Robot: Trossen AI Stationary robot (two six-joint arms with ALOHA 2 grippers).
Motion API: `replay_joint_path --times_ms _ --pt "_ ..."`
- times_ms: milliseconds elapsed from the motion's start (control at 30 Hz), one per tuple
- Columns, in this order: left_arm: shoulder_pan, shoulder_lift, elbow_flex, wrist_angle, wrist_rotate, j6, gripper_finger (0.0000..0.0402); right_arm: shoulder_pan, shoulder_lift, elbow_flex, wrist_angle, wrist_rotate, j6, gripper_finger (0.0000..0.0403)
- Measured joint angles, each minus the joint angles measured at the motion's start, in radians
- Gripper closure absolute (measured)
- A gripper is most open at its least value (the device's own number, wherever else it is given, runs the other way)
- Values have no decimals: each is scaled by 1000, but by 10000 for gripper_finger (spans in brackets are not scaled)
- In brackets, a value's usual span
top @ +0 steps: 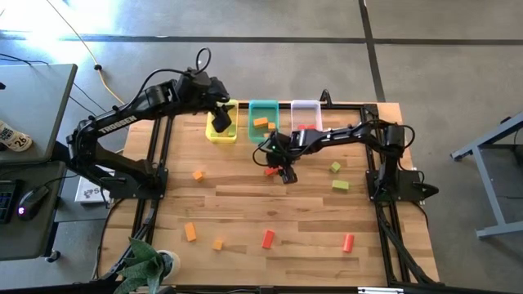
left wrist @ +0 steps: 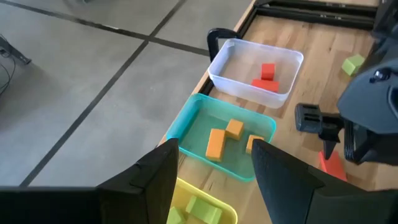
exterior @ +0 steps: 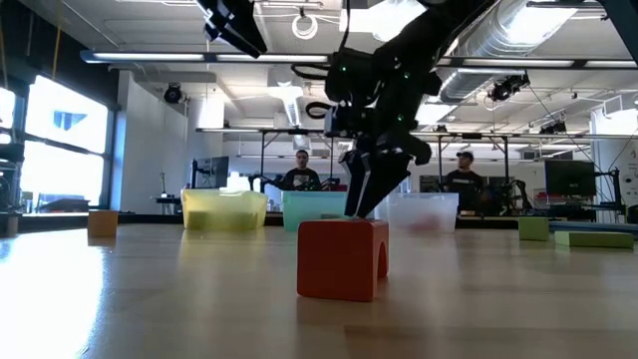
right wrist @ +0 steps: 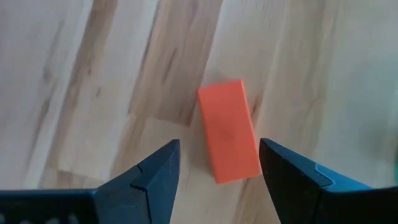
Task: Sort & place blocks by color
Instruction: Put the orange block into the white bin
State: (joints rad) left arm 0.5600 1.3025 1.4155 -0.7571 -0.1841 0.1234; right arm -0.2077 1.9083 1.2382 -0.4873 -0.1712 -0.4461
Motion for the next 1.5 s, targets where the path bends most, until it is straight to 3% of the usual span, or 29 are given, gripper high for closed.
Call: replay_joint_path --times_ms 567,700,967,1267,1500 --pt "0 1 0 23 -7 -142 209 -6 11 -109 169 53 27 206" --pt "0 1 0 22 -8 -174 209 -6 11 -109 168 50 28 248" --pt "0 1 0 21 -8 -192 209 -13 10 -109 171 50 128 374" --pt "0 1 0 21 -7 -203 209 -54 -61 -109 87 86 152 370" --pt "0 1 0 19 19 -226 209 -104 -207 -109 -16 154 150 371"
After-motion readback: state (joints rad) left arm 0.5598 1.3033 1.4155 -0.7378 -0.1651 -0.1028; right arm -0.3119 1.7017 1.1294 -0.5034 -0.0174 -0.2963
